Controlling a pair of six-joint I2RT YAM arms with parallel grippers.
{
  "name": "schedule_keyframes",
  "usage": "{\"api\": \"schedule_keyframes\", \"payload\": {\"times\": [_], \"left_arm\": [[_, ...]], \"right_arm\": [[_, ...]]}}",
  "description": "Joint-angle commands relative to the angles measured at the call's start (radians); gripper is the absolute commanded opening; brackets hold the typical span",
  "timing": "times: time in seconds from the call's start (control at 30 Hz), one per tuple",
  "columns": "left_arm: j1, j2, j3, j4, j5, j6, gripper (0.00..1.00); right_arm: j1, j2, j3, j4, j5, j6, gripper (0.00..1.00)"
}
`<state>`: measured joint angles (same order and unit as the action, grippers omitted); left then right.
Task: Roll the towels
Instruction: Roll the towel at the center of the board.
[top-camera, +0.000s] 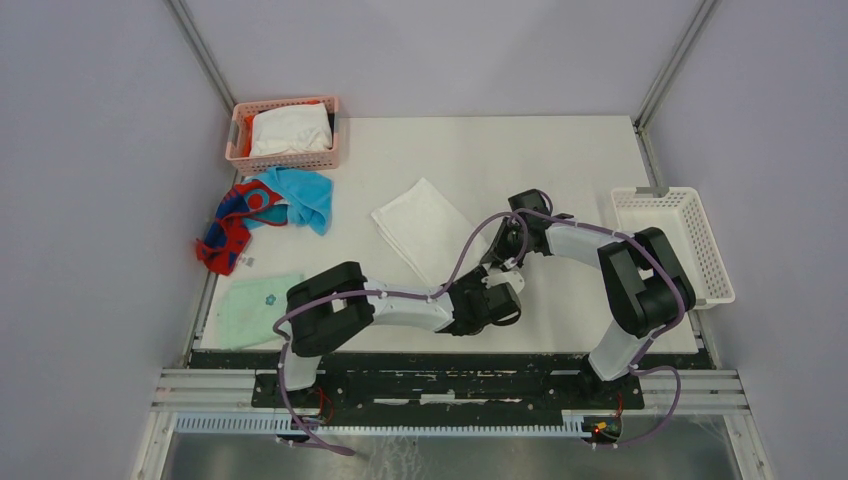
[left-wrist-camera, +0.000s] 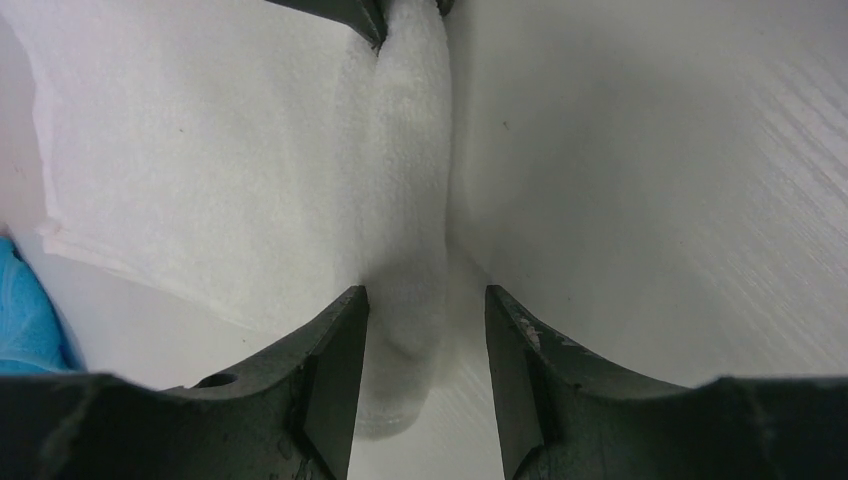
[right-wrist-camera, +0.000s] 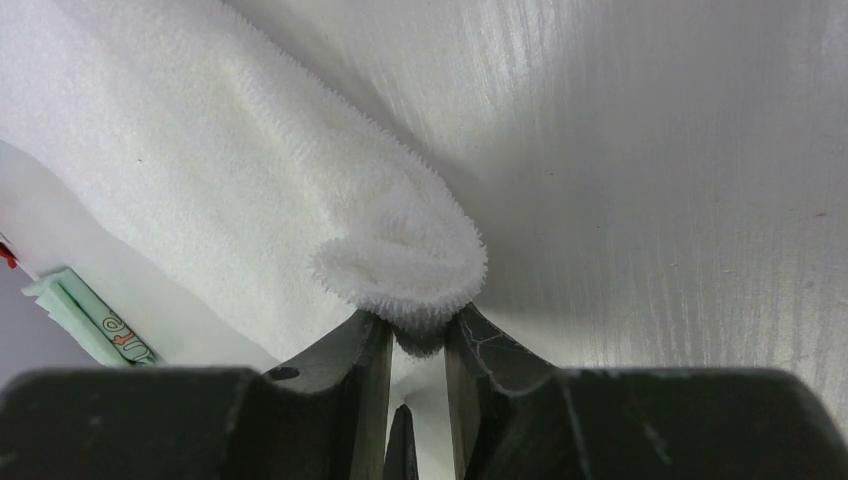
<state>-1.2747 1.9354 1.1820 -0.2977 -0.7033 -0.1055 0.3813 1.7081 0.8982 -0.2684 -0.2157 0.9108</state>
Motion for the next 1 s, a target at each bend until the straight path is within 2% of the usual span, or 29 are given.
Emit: {"api": "schedule_keyframes", "payload": {"times": [0.0,0.3,0.53,0.8,0.97], "left_arm": [[0.001,0.035,0.044,0.047,-0.049,0.076,0.54],[0.029,0.094,0.027,-0.011,0.007,0.035,0.54],[0.055,0.115,0.002,-0.051,0.078,-0.003,0.49],[0.077,0.146,-0.008,-0.073,0.188,-0.01,0.36],[0.119,0.114,-0.021,-0.068,0.285,-0.036,0.21]], "right_arm": [[-0.004,0.005,0.021,-0.044,0.035,-0.026,0.31],[-0.005,0.006,0.035,-0.051,0.029,-0.032,0.32],[-0.005,-0.001,0.049,-0.061,0.025,-0.033,0.32],[-0.004,-0.011,0.072,-0.069,0.008,-0.041,0.34],[-0.006,-0.039,0.089,-0.066,-0.001,-0.06,0.38]]}}
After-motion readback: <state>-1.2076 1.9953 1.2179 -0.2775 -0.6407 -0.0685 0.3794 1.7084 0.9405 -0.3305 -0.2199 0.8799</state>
